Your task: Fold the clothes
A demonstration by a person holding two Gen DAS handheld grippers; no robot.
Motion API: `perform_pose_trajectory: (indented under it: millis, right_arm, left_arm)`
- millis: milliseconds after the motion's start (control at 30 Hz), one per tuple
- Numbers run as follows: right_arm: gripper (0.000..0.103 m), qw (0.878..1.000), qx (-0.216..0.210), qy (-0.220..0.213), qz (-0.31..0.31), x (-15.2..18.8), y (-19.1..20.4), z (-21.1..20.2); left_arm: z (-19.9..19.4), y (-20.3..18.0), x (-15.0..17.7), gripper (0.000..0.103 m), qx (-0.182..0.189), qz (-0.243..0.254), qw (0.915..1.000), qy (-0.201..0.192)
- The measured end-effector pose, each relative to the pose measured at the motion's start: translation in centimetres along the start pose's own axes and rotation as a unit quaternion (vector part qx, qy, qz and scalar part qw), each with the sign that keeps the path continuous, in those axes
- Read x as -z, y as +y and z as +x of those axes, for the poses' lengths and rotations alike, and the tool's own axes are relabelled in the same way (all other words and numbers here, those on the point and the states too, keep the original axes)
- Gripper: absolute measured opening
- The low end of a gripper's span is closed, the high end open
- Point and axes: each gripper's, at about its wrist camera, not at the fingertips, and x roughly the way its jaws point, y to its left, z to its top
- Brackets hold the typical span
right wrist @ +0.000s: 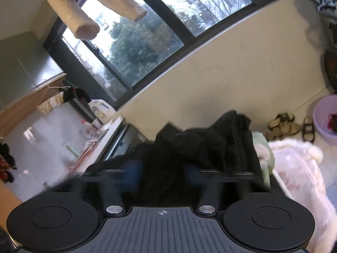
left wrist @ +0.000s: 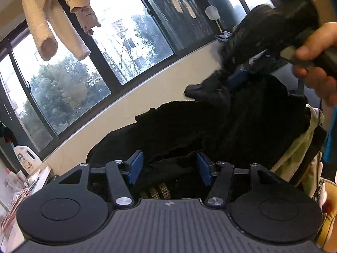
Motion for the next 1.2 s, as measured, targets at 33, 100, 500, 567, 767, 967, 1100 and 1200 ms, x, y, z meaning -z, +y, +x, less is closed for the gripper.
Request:
perform_pose_trajectory:
  millis: [33,100,500,567,767,967,1100,1200]
  right_arm:
    - [0.007,1.0,0.011,-0.01,-0.013,0.1,0.4,0.0]
    - [0.007,0.999,-0.003,-0.022,-0.049,0.4,1.9,-0.1]
    - [0.048,0.961,-0.014,0.071,-0.268,3.3,11.1,2.3]
    - [0.051,0.955,0.004,0.075,-0.289,3.7,11.8,2.4]
    - [0.018,0.956,0.016,0.071,-0.285,4.2,12.3,2.3]
    - [0.008,0.986,0.009,-0.069,-0.151,2.0,8.9,-3.8]
    - [0.008,0.995,0.024,-0.091,-0.04,2.2,4.5,-7.3]
    - [0.008,0.995,0.049,-0.087,-0.012,2.9,3.1,-8.2]
  left_arm:
    - [-0.1,0.2,0.1,0.058,0.002,-0.003,1.0,0.0]
    - [-0.3,0.4,0.1,0.058,0.004,-0.007,1.0,0.0]
    - [-0.6,1.1,0.7,0.058,0.014,-0.022,0.9996,-0.002]
    - [-0.6,1.2,0.6,0.058,0.015,-0.023,0.9996,-0.002]
    - [-0.5,1.3,0.7,0.058,0.015,-0.025,0.9996,-0.002]
    - [-0.6,1.8,0.8,0.058,0.024,-0.036,0.9991,-0.003]
    - [-0.6,2.1,0.9,0.058,0.035,-0.046,0.9983,-0.005]
    - [-0.7,1.9,1.0,0.058,0.037,-0.031,0.9988,-0.01]
